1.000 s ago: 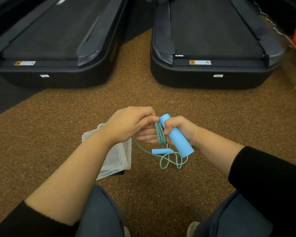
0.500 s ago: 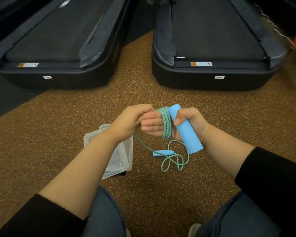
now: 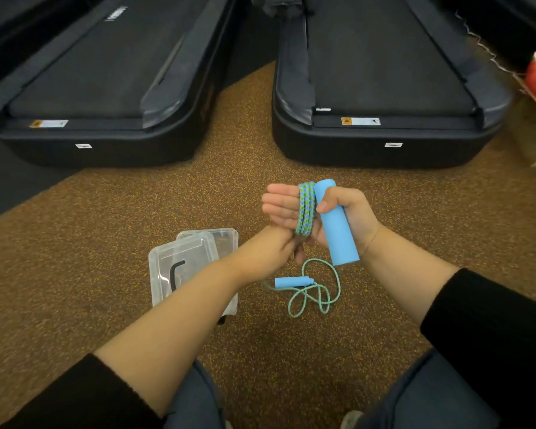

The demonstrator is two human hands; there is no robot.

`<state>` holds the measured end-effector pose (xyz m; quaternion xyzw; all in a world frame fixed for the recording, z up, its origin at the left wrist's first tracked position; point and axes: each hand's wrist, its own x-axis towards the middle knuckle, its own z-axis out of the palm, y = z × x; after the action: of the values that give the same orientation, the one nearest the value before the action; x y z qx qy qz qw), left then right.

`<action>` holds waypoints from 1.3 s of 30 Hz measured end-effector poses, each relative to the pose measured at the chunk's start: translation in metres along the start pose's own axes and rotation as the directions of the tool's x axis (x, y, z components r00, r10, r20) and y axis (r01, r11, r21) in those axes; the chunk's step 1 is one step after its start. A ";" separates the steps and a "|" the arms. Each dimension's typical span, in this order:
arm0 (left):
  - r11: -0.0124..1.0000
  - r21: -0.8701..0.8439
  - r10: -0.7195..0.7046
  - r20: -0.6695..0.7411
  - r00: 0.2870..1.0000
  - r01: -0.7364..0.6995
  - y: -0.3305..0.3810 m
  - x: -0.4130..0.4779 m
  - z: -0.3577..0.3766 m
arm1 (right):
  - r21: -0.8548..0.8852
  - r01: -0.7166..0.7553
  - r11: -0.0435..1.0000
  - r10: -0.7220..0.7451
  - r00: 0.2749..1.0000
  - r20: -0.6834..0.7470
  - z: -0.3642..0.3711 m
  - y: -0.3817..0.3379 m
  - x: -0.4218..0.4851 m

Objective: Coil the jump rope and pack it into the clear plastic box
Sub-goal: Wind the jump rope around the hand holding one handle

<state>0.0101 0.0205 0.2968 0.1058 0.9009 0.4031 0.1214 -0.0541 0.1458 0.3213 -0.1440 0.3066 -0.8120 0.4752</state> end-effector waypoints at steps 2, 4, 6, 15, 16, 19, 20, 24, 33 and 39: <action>0.999 0.040 -0.019 0.045 0.999 0.017 -0.002 0.000 -0.002 | -0.024 0.013 1.000 -0.015 0.998 -0.062 -0.007 0.002 0.000; 0.993 0.119 -0.034 0.090 0.995 0.023 -0.006 0.000 -0.006 | -0.065 0.008 0.998 -0.017 0.989 -0.144 -0.013 0.003 0.000; 0.984 0.177 -0.042 0.133 0.990 0.018 -0.008 -0.001 -0.007 | -0.113 -0.026 0.993 0.003 0.979 -0.203 -0.017 0.006 0.000; 0.922 0.387 -0.052 0.175 0.983 -0.021 -0.004 -0.004 -0.010 | -0.190 -0.103 0.976 0.032 0.939 -0.342 -0.029 0.012 0.004; 0.914 0.403 -0.033 0.181 0.983 -0.044 -0.002 -0.005 -0.010 | -0.191 -0.103 0.976 0.028 0.933 -0.360 -0.030 0.012 0.004; 0.882 0.462 0.021 0.168 0.986 -0.098 0.002 -0.006 -0.012 | -0.158 -0.105 0.982 0.041 0.930 -0.364 -0.035 0.014 0.002; 0.869 0.481 0.045 0.151 0.988 -0.113 0.002 -0.005 -0.014 | -0.159 -0.122 0.980 0.057 0.931 -0.361 -0.035 0.015 0.001; 0.852 0.494 0.164 0.062 0.985 -0.173 0.000 -0.006 -0.026 | -0.230 -0.252 0.940 0.147 0.908 -0.393 -0.030 0.024 -0.003; 0.909 0.339 0.284 -0.074 0.956 -0.244 -0.010 -0.007 -0.050 | -0.093 -0.258 0.962 0.255 0.966 -0.044 -0.024 0.033 -0.001; 0.985 0.013 0.173 -0.153 0.973 -0.173 -0.016 -0.005 -0.050 | -0.023 -0.301 0.953 0.301 0.954 0.006 -0.021 0.030 -0.004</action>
<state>-0.0016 -0.0265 0.3177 0.1525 0.8948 0.4194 0.0159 -0.0425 0.1456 0.2867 -0.1047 0.3315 -0.7262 0.5932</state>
